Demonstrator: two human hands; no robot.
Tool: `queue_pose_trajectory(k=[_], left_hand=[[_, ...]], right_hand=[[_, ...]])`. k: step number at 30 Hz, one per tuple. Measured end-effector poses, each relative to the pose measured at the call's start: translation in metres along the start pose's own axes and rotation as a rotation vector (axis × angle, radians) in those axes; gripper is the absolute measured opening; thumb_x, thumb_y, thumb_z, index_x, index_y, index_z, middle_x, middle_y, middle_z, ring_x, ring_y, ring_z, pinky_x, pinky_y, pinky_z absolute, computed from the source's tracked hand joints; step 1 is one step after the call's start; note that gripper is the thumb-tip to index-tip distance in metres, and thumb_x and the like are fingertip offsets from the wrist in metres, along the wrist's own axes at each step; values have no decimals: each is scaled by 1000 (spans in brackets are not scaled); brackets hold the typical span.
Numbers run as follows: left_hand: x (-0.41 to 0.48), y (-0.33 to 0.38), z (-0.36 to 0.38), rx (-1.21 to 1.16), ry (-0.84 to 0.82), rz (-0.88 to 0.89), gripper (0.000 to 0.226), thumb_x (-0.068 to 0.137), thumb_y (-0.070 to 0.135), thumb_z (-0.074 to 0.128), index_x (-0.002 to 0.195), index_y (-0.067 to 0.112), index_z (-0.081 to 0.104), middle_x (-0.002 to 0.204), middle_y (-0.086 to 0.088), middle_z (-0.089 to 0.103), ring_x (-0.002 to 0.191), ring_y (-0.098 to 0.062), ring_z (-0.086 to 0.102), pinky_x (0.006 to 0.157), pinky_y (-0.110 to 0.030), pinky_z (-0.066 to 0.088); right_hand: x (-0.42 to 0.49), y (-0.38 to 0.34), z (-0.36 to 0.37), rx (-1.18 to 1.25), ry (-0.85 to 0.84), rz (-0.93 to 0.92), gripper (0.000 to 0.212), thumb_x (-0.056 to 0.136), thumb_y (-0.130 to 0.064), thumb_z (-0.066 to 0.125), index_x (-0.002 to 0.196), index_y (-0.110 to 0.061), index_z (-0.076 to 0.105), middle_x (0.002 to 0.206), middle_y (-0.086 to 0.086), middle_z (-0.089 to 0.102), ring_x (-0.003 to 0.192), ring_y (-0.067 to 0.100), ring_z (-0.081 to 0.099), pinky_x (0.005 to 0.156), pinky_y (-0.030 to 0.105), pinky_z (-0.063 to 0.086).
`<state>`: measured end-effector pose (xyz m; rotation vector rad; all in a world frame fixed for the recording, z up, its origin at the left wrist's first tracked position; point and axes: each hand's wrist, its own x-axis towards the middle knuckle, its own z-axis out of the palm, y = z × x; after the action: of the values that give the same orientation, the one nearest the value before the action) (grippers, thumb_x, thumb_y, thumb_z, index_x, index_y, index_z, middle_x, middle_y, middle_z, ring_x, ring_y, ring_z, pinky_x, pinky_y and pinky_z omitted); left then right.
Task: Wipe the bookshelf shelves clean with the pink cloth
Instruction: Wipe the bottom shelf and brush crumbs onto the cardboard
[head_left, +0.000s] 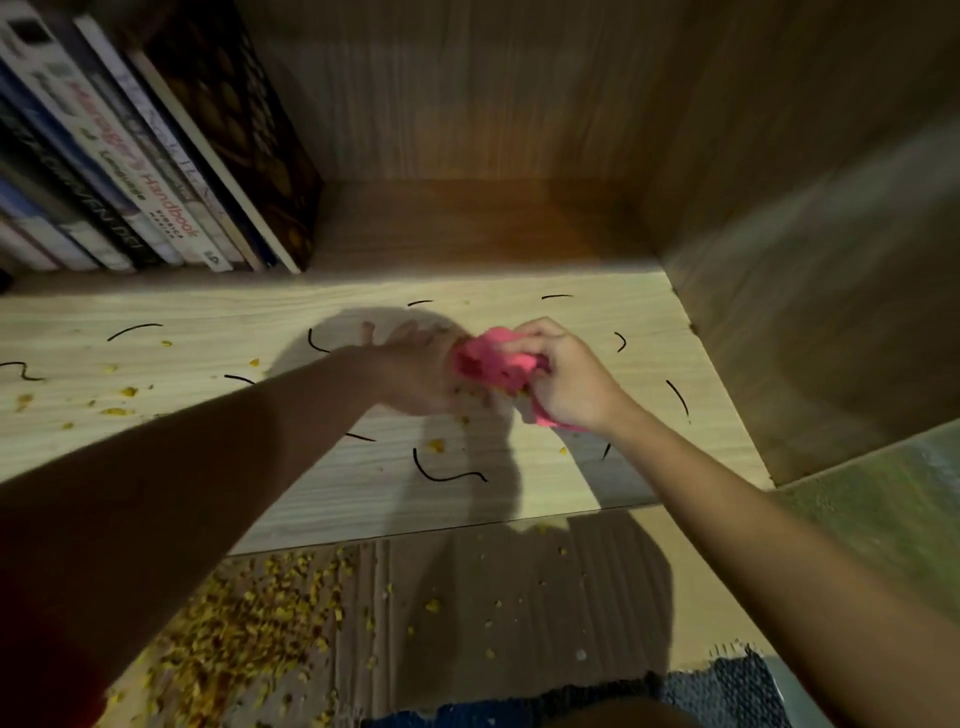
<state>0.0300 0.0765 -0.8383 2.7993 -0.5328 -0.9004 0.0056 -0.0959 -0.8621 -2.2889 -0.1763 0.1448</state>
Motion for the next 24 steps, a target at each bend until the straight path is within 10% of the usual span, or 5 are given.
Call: queue_pose_trajectory(k=[8,15,19,24], left_hand=[[-33,7,33,-13,101,-42,93,85,61,50,150,23,-5,158,2,-13,144,-18,-14,111,-52,-11],[-62,-9,64,-64,144,-99,106,75,70,55,150,25,-7,157,4,-12,144,-16,-15,111,-50,-13],[-84,-14,79,-37,197,-124,104,75,71,53,149,28,-6,157,7,-14,143,-14,-16,111,-50,-13],[-103,-24,89,51,177,-180,99,80,73,39,150,23,-10,156,5,-18,143,-16,-18,112,-50,-13]], right_hand=[[-5,24,-4,-192,210,284,43,81,9,52,117,-11,64,123,5,47,117,35,41,108,43,33],[-48,-15,55,-141,103,51,44,86,5,45,123,-14,61,122,2,46,114,25,40,95,17,24],[-54,-30,32,140,214,84,40,88,13,41,121,-1,59,119,8,43,87,10,62,78,14,49],[-51,7,9,-148,325,287,41,86,3,50,121,-13,62,123,9,45,114,34,45,104,33,27]])
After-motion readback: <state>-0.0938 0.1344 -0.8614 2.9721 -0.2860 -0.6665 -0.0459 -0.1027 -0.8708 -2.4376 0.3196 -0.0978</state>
